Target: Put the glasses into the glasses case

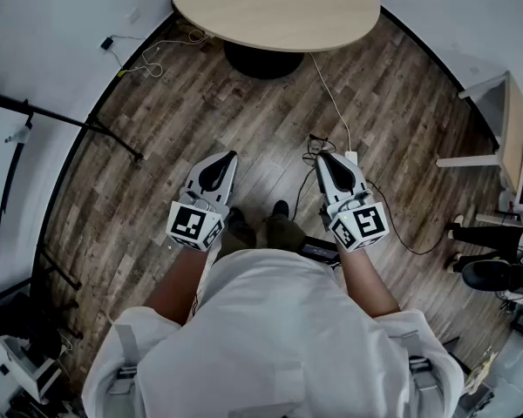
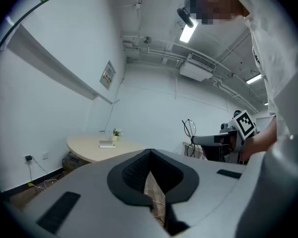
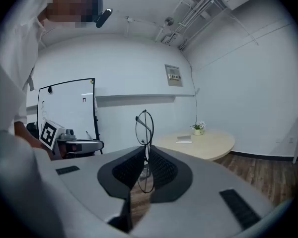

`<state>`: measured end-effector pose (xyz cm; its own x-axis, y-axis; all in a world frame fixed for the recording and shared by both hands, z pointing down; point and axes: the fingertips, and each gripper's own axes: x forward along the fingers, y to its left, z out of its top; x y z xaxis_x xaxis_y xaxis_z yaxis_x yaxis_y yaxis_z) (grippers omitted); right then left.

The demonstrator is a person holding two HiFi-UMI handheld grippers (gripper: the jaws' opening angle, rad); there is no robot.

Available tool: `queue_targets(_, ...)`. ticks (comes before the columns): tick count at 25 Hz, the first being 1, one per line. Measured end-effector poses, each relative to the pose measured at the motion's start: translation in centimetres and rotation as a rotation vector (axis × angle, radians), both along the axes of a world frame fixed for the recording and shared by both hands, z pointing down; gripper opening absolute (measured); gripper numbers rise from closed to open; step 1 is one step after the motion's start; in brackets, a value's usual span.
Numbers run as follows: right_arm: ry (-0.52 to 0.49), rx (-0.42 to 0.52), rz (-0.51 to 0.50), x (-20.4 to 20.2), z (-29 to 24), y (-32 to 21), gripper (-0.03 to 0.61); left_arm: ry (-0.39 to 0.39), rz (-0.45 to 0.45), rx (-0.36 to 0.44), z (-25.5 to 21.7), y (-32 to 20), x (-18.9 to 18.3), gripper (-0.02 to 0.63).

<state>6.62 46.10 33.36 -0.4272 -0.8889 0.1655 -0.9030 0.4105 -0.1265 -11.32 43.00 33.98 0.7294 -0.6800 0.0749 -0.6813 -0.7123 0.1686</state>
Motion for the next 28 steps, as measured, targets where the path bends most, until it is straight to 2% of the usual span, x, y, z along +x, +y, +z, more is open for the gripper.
queue_targets(7, -0.039, 0.027, -0.010, 3.4, -0.9, -0.4, 0.043, 0.015, -0.019, 0.032, -3.4, 0.2, 2.5, 0.014)
queue_targets(10, -0.048, 0.050, -0.014, 5.5, -1.3, -0.4, 0.043, -0.019, -0.030, 0.041, -4.1, 0.1, 3.7, 0.014)
queue_targets(13, -0.062, 0.059, -0.009, 7.3, -1.4, -0.7, 0.043, -0.020, -0.020, 0.054, -4.7, 0.0, 5.4, 0.014)
queue_targets(20, -0.135, 0.099, -0.044, 9.9, -1.9, -0.4, 0.043, -0.027, 0.026, 0.024, -3.7, 0.8, 9.8, 0.014)
queue_targets(28, -0.146, 0.095, -0.055, 14.1, -0.8, 0.8, 0.043, -0.031, -0.014, 0.015, -2.9, 1.7, 12.9, 0.014)
